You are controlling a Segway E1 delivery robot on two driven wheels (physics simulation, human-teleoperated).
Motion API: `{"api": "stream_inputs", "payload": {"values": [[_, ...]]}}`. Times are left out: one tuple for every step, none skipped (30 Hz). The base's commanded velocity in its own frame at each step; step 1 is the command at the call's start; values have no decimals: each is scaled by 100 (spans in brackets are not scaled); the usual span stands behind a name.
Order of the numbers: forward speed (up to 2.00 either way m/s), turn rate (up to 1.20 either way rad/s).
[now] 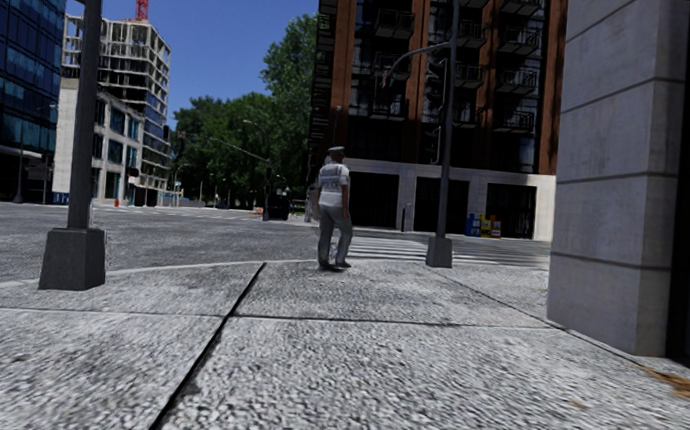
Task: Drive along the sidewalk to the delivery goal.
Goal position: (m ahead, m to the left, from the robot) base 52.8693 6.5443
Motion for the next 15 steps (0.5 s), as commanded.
{"api": "stream_inputs", "payload": {"values": [[200, -38], [200, -38], [200, -38], [200, -38], [200, -38], [200, -38], [200, -38], [200, -38], [200, -38], [200, -38], [200, -38], [200, -38], [200, -38], [200, -38], [200, -38]]}}
